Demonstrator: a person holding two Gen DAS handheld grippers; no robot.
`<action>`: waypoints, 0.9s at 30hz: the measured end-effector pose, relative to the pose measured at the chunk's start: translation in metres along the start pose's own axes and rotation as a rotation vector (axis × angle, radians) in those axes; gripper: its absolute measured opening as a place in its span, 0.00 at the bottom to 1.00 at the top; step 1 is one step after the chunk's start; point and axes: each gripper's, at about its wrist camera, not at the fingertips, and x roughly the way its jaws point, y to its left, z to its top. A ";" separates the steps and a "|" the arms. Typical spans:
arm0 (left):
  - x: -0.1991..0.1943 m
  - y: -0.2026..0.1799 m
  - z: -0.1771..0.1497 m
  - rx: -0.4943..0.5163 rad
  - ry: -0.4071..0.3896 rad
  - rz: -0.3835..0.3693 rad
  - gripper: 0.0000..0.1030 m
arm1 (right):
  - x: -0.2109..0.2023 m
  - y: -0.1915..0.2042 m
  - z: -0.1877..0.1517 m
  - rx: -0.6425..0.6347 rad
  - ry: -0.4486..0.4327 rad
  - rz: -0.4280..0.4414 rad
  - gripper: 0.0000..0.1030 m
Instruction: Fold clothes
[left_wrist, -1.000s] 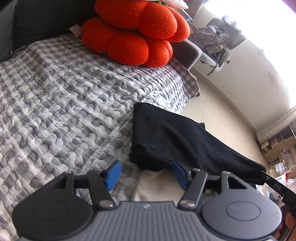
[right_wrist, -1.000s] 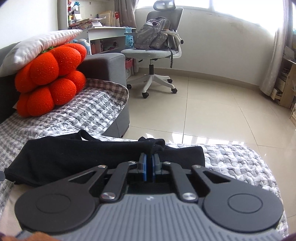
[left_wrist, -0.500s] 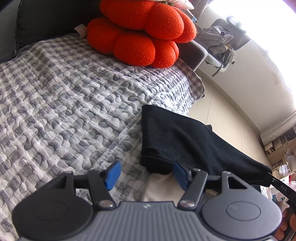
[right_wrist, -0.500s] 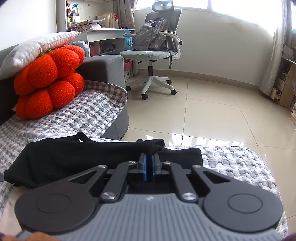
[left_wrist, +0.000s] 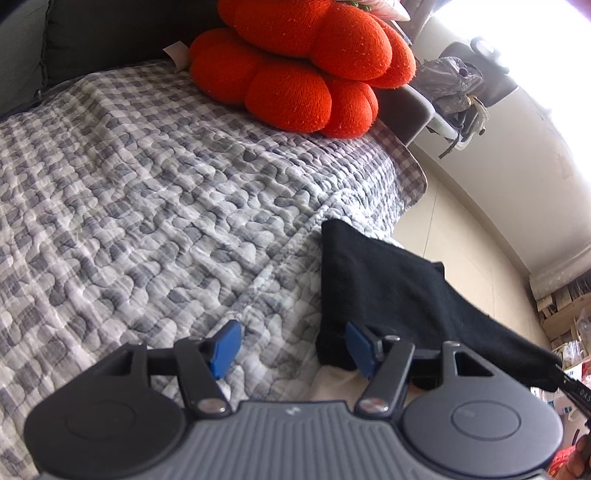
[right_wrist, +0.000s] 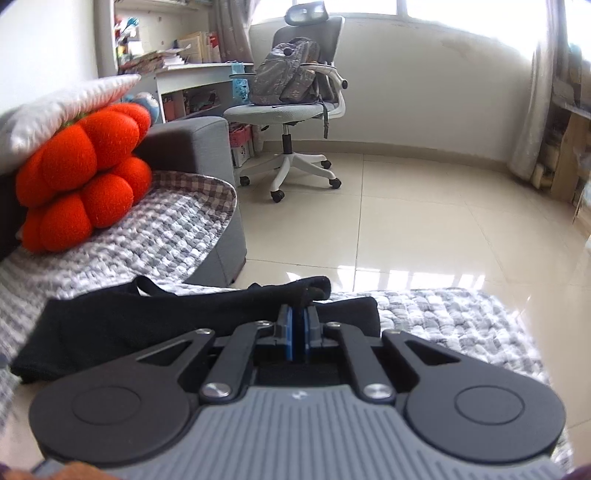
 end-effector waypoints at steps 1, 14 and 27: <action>0.000 0.000 0.002 -0.009 -0.003 -0.002 0.62 | 0.000 -0.001 0.002 0.031 0.007 0.030 0.06; -0.011 0.014 0.014 -0.081 -0.025 -0.032 0.62 | -0.043 0.129 0.086 -0.089 -0.108 0.395 0.07; -0.069 0.049 0.013 -0.148 -0.126 -0.211 0.62 | -0.069 0.256 0.130 -0.183 -0.134 0.680 0.07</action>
